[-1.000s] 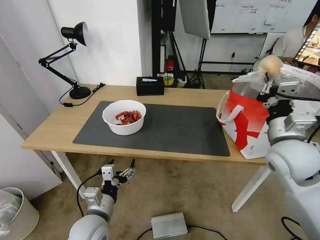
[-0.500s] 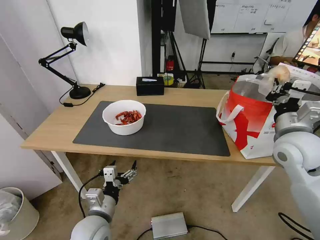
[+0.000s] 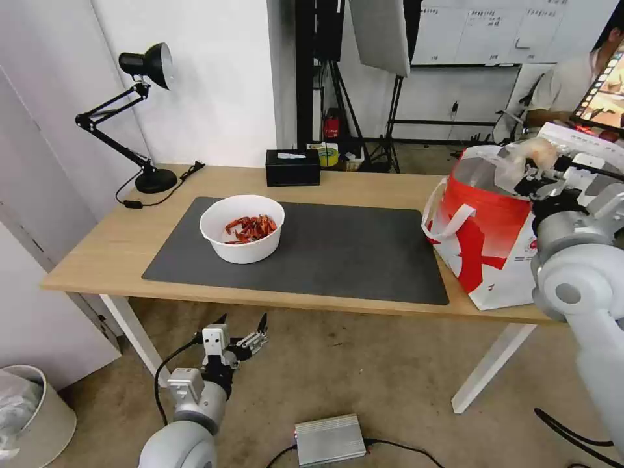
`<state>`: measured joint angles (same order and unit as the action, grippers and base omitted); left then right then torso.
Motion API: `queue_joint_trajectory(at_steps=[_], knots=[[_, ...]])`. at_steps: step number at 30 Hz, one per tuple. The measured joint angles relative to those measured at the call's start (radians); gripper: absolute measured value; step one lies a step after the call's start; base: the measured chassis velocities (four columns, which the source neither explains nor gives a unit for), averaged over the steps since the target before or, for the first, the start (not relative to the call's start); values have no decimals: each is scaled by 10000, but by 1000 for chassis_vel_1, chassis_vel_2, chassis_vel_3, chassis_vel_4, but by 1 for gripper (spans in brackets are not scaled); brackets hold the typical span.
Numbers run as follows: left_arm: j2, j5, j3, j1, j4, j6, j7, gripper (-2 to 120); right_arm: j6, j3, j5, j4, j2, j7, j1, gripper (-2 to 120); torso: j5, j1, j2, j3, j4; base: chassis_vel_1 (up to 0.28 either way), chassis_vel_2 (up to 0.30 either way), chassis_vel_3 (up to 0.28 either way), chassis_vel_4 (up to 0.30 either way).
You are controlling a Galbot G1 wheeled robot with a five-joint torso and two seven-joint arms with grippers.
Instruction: Pick up the trash from the table and place it into the takeout bag.
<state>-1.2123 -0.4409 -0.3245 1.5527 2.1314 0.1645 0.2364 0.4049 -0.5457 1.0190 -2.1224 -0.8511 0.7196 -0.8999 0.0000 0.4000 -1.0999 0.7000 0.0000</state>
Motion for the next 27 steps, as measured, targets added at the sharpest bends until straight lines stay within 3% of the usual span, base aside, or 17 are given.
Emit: queue_joint_trajectory(at_steps=[6, 8, 15, 16, 27], knots=[[-18, -1, 62, -22, -44, 0, 0, 100, 14, 1, 74, -19, -44, 48, -31, 3, 0, 0, 0, 0, 0, 0, 0, 0, 0], [-17, -1, 70, -27, -52, 0, 1, 100, 20, 1, 78, -42, -54, 49, -40, 14, 0, 0, 0, 0, 0, 0, 0, 0, 0], [-7, -1, 86, -58, -84, 0, 1, 100, 22, 1, 79, -43, -83, 62, -7, 34, 0, 0, -1, 0, 0, 0, 0, 0, 0], [-6, -2, 98, -71, -92, 0, 1, 100, 23, 2, 78, -38, -97, 64, -6, 43, 0, 0, -1, 0, 0, 0, 0, 0, 0], [30, -26, 104, -130, -124, 0, 5, 100, 23, 32, 35, 7, -205, 65, 15, 76, 0, 0, -1, 0, 0, 0, 0, 0, 0]])
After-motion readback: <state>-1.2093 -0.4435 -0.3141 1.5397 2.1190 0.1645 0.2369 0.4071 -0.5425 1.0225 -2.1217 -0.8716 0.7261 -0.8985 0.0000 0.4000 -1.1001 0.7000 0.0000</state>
